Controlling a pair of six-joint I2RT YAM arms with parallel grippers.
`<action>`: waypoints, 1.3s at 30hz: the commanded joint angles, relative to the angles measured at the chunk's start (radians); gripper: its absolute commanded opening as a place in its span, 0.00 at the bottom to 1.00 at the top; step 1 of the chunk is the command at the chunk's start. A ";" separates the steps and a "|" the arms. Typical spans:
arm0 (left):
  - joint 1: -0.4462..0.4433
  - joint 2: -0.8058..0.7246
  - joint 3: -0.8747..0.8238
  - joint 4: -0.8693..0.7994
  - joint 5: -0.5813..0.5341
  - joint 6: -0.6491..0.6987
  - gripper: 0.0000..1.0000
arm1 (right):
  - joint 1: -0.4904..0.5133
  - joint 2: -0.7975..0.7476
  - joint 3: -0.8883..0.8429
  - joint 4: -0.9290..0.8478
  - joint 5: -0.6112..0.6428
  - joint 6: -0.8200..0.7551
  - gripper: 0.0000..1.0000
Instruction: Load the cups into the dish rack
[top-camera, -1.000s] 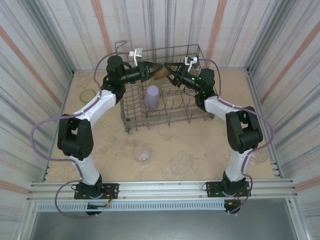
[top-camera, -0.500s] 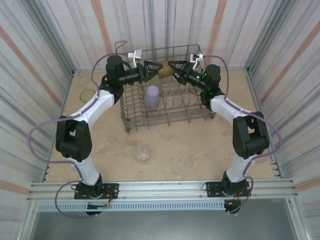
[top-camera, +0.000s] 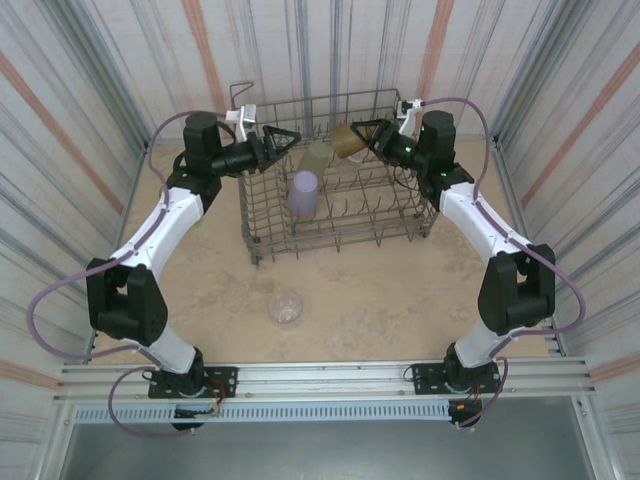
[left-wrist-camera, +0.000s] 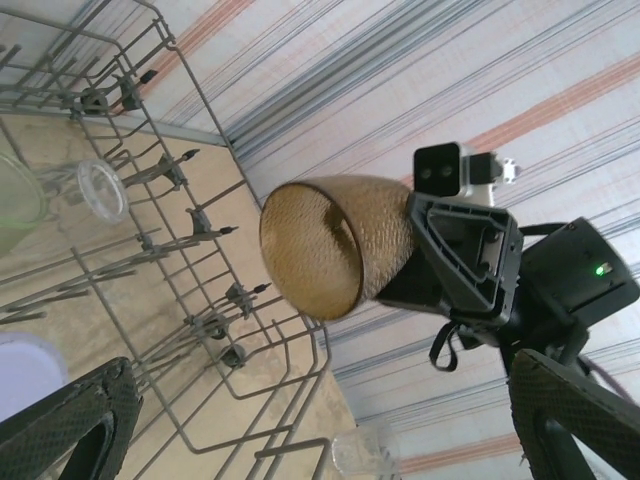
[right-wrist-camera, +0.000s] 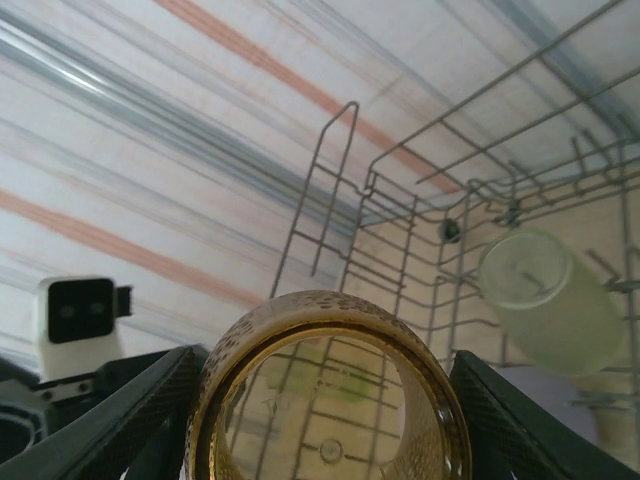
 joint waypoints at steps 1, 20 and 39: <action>0.007 -0.056 -0.017 -0.108 -0.025 0.099 0.99 | -0.001 -0.038 0.079 -0.238 0.134 -0.211 0.39; 0.055 -0.185 -0.100 -0.371 -0.084 0.299 0.99 | 0.101 0.280 0.563 -0.717 0.674 -0.651 0.38; 0.101 -0.157 -0.053 -0.454 -0.099 0.352 0.99 | 0.062 0.512 0.770 -0.775 0.806 -0.719 0.37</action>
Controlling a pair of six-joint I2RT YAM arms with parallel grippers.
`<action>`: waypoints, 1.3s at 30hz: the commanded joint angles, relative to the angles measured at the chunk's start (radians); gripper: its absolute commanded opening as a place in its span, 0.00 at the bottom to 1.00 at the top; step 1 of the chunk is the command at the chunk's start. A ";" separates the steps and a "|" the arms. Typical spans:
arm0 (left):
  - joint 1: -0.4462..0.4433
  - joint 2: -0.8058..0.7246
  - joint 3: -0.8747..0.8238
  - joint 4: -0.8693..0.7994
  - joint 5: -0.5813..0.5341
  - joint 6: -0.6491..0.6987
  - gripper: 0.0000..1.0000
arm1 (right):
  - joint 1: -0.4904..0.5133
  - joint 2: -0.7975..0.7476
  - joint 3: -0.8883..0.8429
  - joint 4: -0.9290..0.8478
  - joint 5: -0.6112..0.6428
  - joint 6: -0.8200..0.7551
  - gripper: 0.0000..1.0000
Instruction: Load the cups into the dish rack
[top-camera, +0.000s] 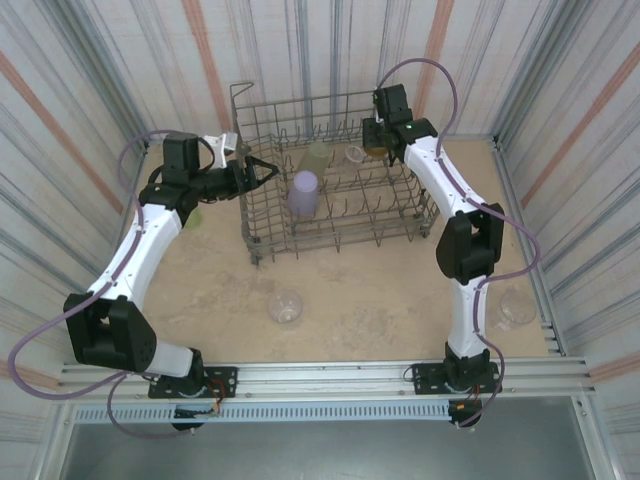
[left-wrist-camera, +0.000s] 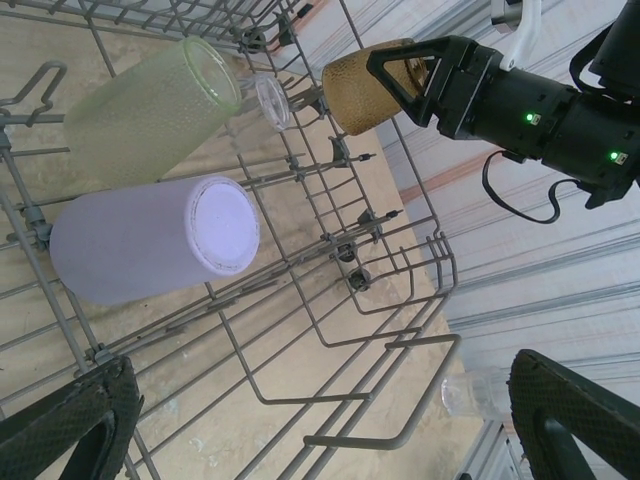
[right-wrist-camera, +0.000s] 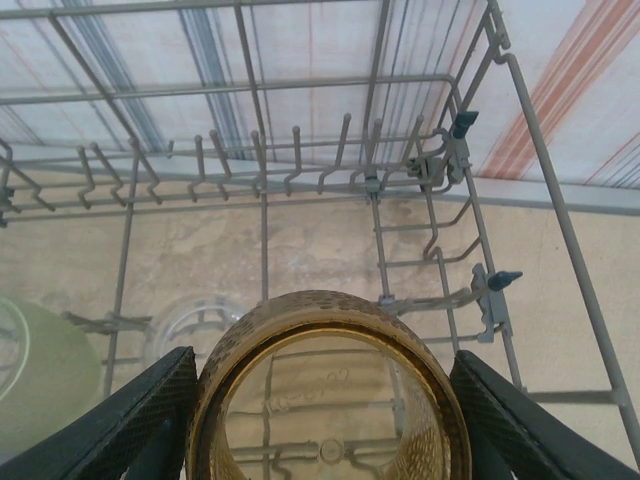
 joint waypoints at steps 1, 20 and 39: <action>0.012 0.011 0.034 -0.023 0.000 0.032 0.99 | -0.019 0.045 0.060 -0.019 0.021 -0.021 0.37; 0.019 0.039 0.036 -0.017 0.010 0.035 0.99 | -0.040 0.181 0.175 -0.030 0.007 -0.015 0.37; 0.019 0.061 0.035 -0.011 0.018 0.034 0.99 | -0.055 0.279 0.252 -0.033 -0.005 -0.014 0.37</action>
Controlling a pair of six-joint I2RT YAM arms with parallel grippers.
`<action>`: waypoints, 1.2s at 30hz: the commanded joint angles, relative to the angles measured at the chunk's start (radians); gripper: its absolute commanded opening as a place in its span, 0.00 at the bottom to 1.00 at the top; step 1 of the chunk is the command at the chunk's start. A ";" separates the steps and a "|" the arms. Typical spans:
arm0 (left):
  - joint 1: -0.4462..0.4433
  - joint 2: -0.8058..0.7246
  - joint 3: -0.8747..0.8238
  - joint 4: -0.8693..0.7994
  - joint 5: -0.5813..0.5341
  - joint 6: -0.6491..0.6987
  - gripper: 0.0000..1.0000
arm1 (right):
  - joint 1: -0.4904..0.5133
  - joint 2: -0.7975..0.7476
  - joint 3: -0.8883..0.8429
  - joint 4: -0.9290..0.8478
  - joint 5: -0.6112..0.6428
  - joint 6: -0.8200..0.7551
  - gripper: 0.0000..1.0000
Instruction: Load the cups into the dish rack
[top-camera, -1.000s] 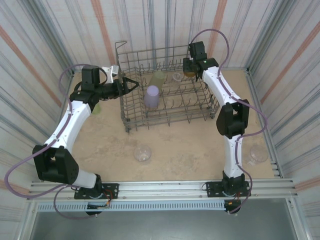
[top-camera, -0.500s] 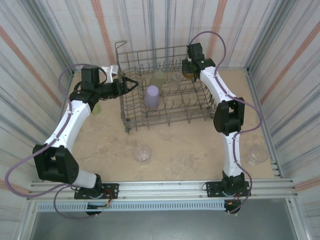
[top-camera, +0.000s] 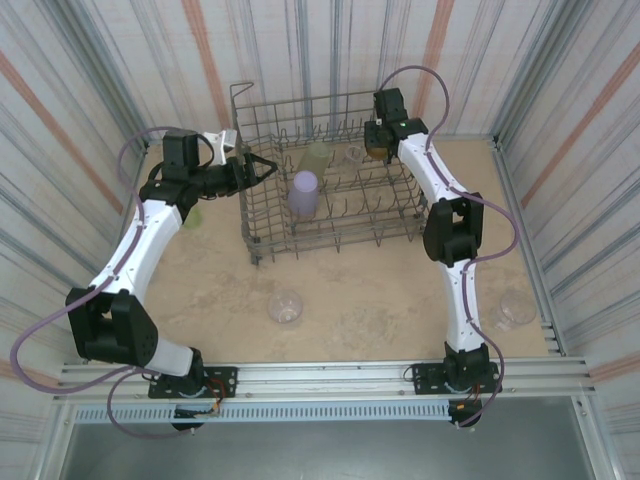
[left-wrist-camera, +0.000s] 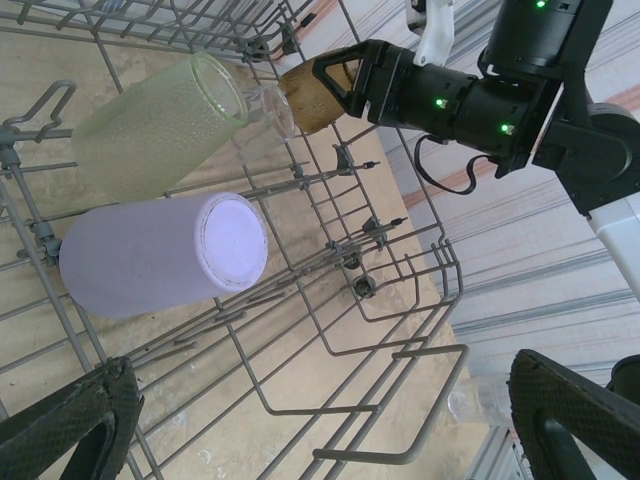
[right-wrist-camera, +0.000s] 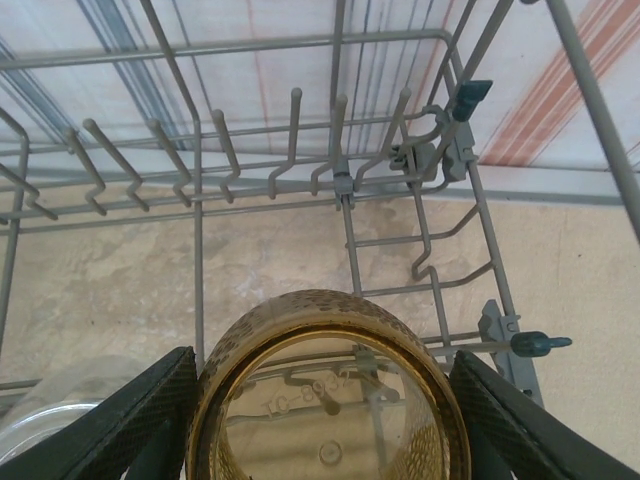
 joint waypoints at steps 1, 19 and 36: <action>0.011 0.030 0.010 -0.018 0.012 0.021 0.99 | -0.007 0.029 0.040 -0.008 -0.002 -0.006 0.37; 0.011 0.042 0.004 -0.009 0.021 0.015 0.99 | -0.018 0.092 0.045 0.000 -0.051 0.031 0.37; 0.012 0.027 0.004 -0.007 0.030 0.008 0.99 | -0.024 0.050 0.040 -0.039 -0.067 0.073 0.73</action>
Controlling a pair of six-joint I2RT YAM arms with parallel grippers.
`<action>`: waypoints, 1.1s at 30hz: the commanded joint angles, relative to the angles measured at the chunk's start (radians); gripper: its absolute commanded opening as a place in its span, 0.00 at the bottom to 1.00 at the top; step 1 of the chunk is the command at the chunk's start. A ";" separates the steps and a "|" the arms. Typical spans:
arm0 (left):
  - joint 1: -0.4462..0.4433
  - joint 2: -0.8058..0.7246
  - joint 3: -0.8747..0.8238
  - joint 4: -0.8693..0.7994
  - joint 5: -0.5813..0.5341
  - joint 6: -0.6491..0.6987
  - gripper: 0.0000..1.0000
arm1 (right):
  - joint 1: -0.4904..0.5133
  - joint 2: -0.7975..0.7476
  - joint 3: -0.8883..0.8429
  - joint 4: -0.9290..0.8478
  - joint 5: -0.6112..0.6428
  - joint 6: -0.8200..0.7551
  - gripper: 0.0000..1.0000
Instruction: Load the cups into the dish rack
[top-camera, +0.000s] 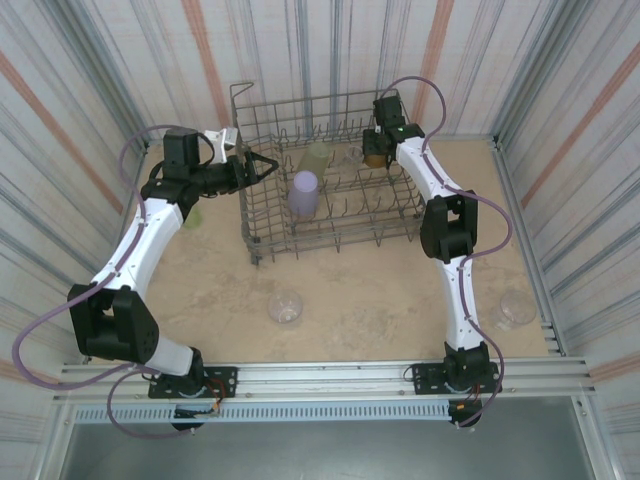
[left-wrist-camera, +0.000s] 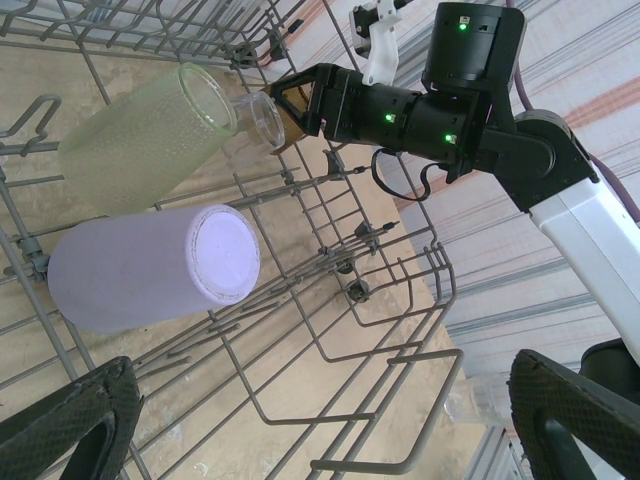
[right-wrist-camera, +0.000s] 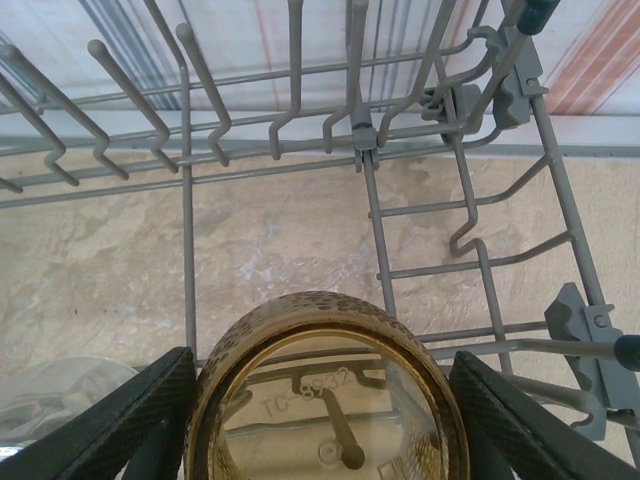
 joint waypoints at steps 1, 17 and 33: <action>0.009 0.008 0.003 -0.044 0.005 0.006 0.99 | -0.009 -0.038 0.025 -0.048 -0.008 0.032 0.76; 0.009 -0.085 0.000 -0.071 0.009 -0.014 0.99 | -0.014 -0.229 0.022 -0.147 -0.043 0.121 0.99; 0.009 -0.244 -0.041 -0.187 -0.010 -0.021 0.99 | 0.004 -0.640 -0.341 -0.128 -0.012 0.150 0.99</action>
